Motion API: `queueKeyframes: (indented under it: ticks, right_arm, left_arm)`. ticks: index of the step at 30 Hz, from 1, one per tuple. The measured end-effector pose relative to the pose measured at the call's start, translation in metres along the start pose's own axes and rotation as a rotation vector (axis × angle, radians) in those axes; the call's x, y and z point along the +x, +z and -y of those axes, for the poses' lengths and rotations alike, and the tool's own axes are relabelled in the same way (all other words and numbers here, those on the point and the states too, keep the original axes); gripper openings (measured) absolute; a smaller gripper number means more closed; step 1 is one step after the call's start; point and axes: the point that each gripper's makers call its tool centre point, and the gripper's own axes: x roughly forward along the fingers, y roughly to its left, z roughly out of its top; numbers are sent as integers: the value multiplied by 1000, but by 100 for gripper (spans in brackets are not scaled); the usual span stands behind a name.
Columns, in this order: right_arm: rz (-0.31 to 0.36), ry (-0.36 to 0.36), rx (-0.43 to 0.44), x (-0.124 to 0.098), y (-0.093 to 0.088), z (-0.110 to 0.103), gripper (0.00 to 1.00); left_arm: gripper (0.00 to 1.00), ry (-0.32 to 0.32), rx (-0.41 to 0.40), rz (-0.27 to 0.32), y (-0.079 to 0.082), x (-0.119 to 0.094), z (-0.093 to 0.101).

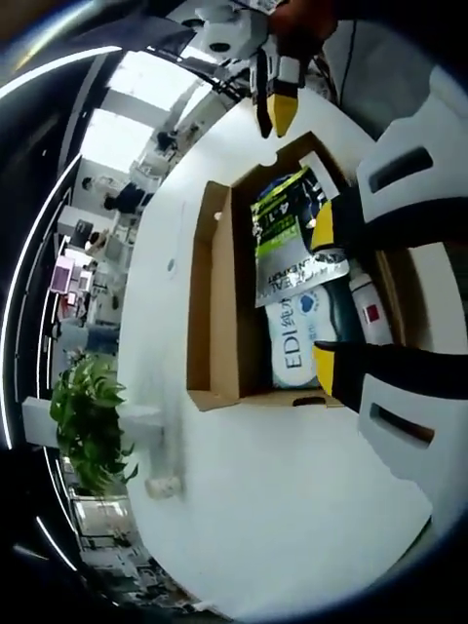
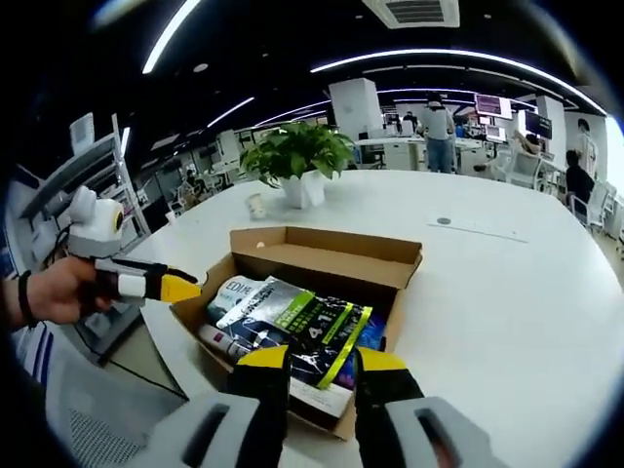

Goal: Operate the shoe box by opening the lid, removing the specified soft item, and placing it in the target area until the item is outside and the box remains undamaged.

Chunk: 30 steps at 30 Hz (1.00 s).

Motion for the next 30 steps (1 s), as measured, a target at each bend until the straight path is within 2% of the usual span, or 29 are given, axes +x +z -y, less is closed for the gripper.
queueKeyframes:
  ticks: [3,4,6,9,13,17,19,21,25,27,30]
  right_arm:
    - [-16,11,-75,0,-3,-3,22]
    - [-17,10,-91,0,-4,-5,22]
    - [-16,17,-85,0,-5,-7,22]
    - [-22,14,-101,0,-6,-7,22]
    - [-25,11,-93,0,-6,-5,22]
    - [-30,7,-89,0,-8,-4,22]
    - [-31,5,-80,0,-9,-3,22]
    - [-34,2,-75,0,-11,-3,22]
    - [-45,6,-61,1,-15,-4,22]
    - [-52,8,-60,2,-16,-4,22]
    - [-57,9,-55,3,-17,-4,22]
  left_arm:
    - [33,19,42,-23,-6,7,-2]
    - [33,14,34,-26,-7,10,-2]
    - [33,-10,-2,-37,-11,18,-4]
    - [33,-20,20,-65,-15,27,-2]
    - [33,-28,7,-97,-20,35,-1]
    - [32,-45,-47,-157,-33,43,2]
    - [28,-74,-93,-190,-40,45,8]
    - [23,-83,-100,-177,-39,46,10]
    - [19,-96,-154,-182,-38,54,13]
    - [14,-103,-199,-189,-38,56,16]
    - [5,-70,-216,-182,-36,55,12]
